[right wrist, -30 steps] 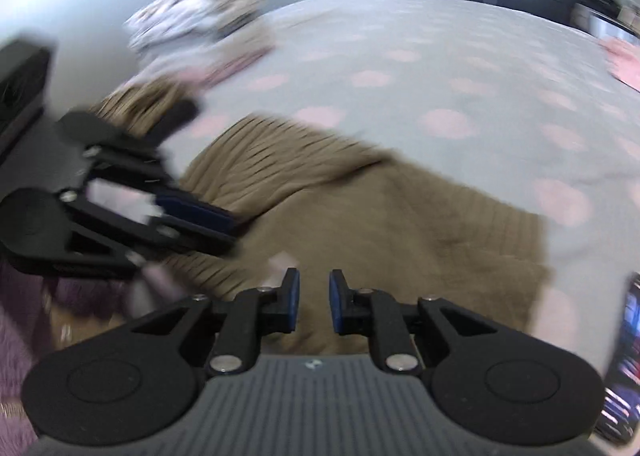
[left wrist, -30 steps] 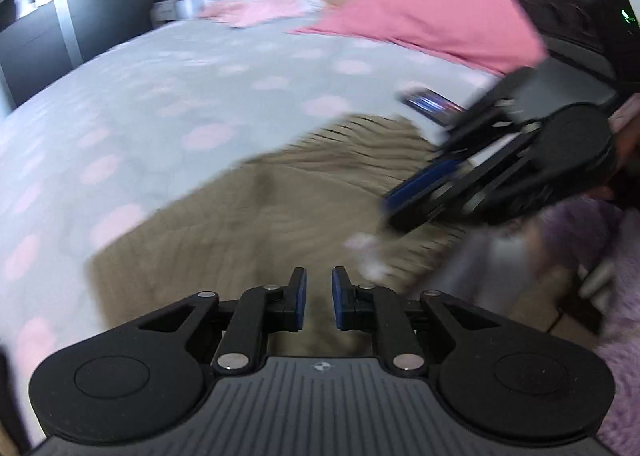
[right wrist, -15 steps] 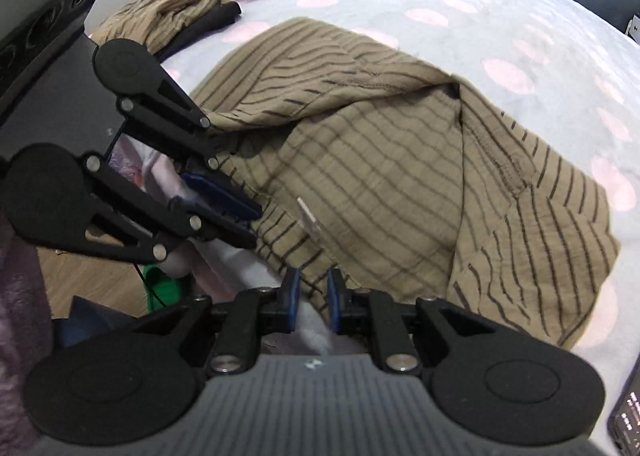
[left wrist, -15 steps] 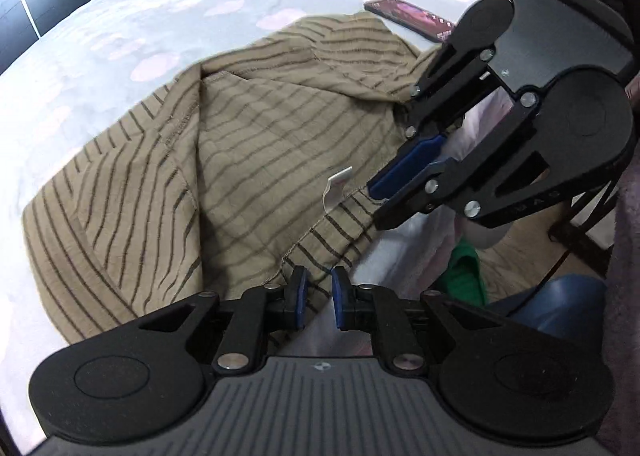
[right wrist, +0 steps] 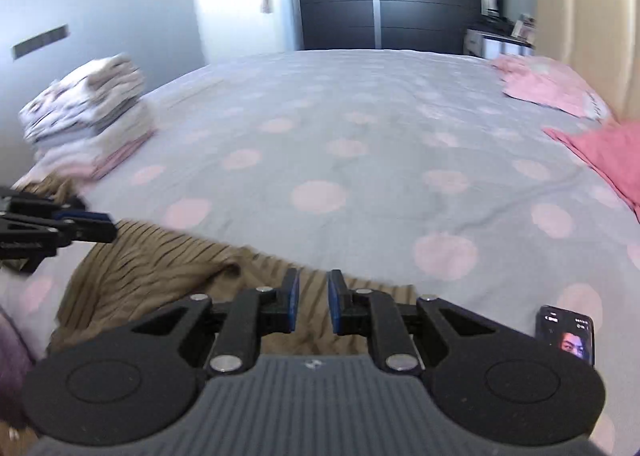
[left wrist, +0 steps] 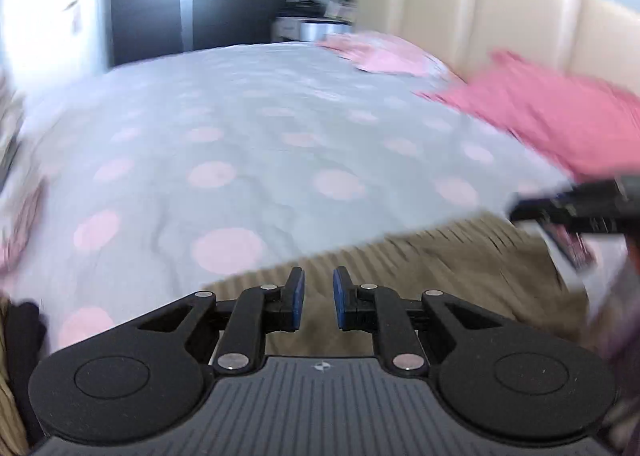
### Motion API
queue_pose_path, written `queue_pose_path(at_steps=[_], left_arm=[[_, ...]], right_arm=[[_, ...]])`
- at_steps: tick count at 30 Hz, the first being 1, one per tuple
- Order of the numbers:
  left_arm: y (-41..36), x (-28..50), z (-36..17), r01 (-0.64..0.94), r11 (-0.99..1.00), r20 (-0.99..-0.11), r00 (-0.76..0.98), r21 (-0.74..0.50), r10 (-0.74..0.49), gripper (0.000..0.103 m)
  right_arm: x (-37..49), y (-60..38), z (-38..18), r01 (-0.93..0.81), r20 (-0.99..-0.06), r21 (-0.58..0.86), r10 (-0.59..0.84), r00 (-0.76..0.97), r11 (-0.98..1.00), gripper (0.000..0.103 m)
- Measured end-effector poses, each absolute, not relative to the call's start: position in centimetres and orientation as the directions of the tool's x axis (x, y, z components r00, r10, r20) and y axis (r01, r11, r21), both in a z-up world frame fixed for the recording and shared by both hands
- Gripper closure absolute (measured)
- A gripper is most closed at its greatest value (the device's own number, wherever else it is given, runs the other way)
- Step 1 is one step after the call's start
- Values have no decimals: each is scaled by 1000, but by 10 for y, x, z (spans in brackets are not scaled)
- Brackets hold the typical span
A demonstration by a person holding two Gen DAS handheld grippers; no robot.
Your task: Fold clothes
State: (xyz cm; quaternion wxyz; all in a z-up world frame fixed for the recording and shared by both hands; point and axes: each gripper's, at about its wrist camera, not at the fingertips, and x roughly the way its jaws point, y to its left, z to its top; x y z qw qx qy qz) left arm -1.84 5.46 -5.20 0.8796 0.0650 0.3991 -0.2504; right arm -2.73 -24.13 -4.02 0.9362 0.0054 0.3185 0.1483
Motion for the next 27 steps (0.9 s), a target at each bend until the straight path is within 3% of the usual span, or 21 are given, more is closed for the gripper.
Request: queue_pose_path(at_steps=[8, 16, 18, 19, 20, 21, 22, 27], left_arm=[[89, 32, -69, 291, 942, -754, 579, -166, -311, 90], [101, 34, -71, 254, 943, -760, 563, -216, -326, 90], [100, 28, -60, 260, 944, -741, 591, -202, -321, 90], [101, 24, -54, 257, 947, -727, 611, -192, -313, 83], [103, 20, -48, 248, 951, -713, 633, -184, -303, 64], [107, 15, -43, 236, 956, -700, 653, -174, -289, 52], [111, 11, -41, 225, 959, -696, 662, -169, -278, 41], [131, 0, -46, 174, 957, -727, 622, -234, -291, 41]], right_arm=[[10, -253, -88, -193, -694, 134, 231, 681, 972, 80], [11, -251, -100, -238, -727, 112, 243, 642, 965, 80], [8, -255, -92, -237, -727, 127, 253, 639, 963, 72], [6, -259, -87, -235, -715, 150, 269, 645, 960, 67], [3, -263, -81, -232, -704, 172, 284, 651, 957, 55], [-1, -268, -74, -227, -692, 187, 292, 660, 956, 44], [-4, -272, -70, -223, -685, 195, 296, 666, 955, 41], [-12, -297, -72, -170, -717, 236, 289, 635, 957, 40]])
